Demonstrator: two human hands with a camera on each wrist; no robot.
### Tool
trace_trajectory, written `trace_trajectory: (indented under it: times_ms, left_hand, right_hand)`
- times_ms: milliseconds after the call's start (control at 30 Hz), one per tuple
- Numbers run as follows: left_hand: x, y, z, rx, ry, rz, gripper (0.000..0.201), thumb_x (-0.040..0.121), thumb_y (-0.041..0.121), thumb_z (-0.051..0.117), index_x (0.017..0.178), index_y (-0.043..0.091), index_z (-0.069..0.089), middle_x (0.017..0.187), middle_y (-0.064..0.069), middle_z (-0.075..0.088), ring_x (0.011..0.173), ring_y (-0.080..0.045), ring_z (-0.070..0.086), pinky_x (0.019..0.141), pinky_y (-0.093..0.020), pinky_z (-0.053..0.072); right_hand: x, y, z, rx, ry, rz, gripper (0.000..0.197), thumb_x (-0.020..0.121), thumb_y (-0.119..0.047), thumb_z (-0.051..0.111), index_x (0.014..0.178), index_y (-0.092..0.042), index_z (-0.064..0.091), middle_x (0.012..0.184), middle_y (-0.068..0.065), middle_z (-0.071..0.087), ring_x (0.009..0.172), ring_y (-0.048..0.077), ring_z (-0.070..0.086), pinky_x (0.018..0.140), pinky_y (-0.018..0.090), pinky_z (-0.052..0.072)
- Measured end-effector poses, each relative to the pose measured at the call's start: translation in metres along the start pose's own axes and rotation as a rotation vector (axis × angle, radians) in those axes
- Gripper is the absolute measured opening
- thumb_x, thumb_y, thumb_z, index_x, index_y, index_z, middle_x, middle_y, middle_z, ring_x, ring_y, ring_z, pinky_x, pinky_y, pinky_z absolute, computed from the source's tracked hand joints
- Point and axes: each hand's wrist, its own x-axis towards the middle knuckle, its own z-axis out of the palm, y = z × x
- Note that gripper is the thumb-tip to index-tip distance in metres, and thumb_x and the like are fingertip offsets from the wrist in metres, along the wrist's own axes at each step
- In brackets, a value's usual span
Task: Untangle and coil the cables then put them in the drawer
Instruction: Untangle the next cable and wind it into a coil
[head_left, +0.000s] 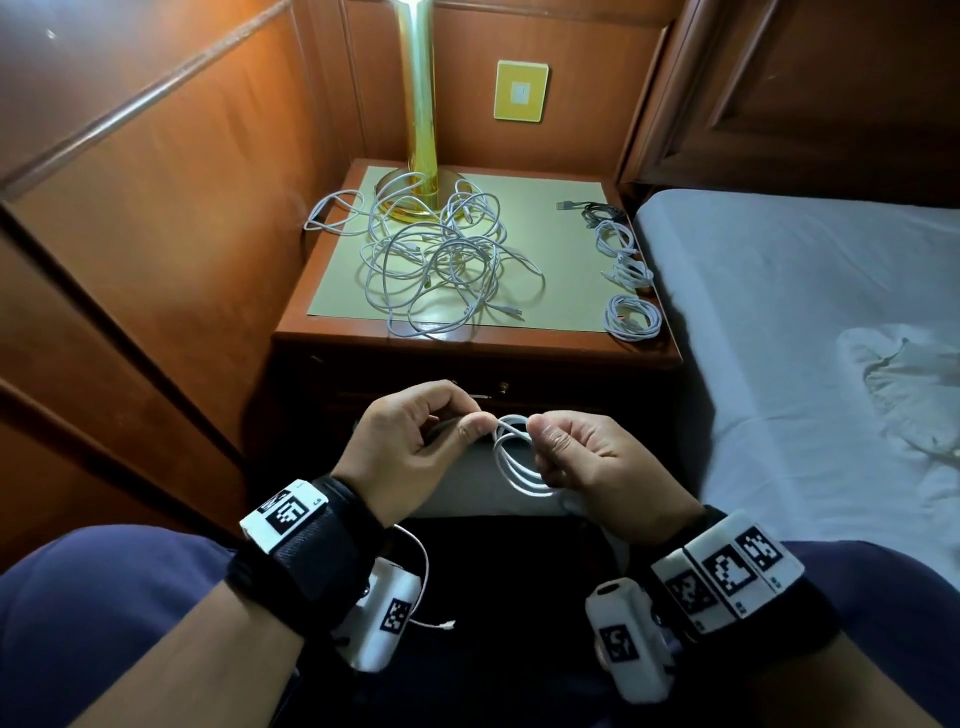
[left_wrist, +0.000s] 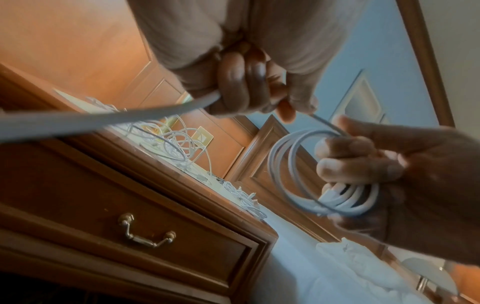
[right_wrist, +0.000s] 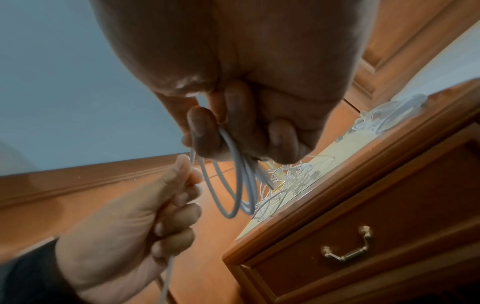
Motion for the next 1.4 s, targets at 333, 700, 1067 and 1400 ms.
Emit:
trace_trajectory:
  times_ms: [333,700,1067,1400]
  left_hand:
    - [-0.008,-0.003,0.008,0.422,-0.199,0.134,0.016,0.100,0.029,0.053,0.100,0.013,0.056,0.085,0.007,0.058,0.072,-0.009,0.053,0.064,-0.026,0.045]
    - [-0.003,0.005,0.000,0.065,-0.306,-0.088,0.029,0.098,0.037,0.054,0.074,0.019,0.056,0.056,0.013,0.047,0.051,-0.004,0.042,0.050,-0.018,0.036]
    - [-0.004,0.011,-0.002,-0.338,-0.330,-0.357,0.025,0.088,0.035,0.058,0.084,0.011,0.058,0.056,0.007,0.038,0.047,-0.009,0.032,0.040,-0.015,0.030]
    - [-0.003,0.008,0.005,-0.296,-0.231,-0.243,0.044,0.096,0.039,0.052,0.075,0.000,0.057,0.052,0.004,0.033,0.045,-0.014,0.028,0.043,-0.033,0.020]
  right_hand:
    - [0.001,-0.002,0.008,0.341,-0.002,0.161,0.043,0.095,-0.051,0.048,0.064,-0.021,0.047,0.056,-0.003,0.033,0.048,0.008,0.023,0.041,0.015,0.022]
    - [0.001,-0.010,0.000,0.452,-0.084,0.295,0.037,0.091,-0.046,0.049,0.071,-0.015,0.042,0.059,0.000,0.030,0.041,0.004,0.018,0.037,0.014,0.022]
    - [-0.002,-0.014,0.000,0.512,-0.080,0.326,0.036,0.097,-0.040,0.054,0.070,-0.019,0.042,0.059,-0.002,0.028,0.040,0.004,0.021,0.039,0.015,0.022]
    - [-0.003,-0.015,0.002,0.534,-0.118,0.336,0.041,0.089,-0.046,0.052,0.059,-0.024,0.036,0.055,-0.003,0.023,0.041,0.005,0.013,0.038,0.016,0.021]
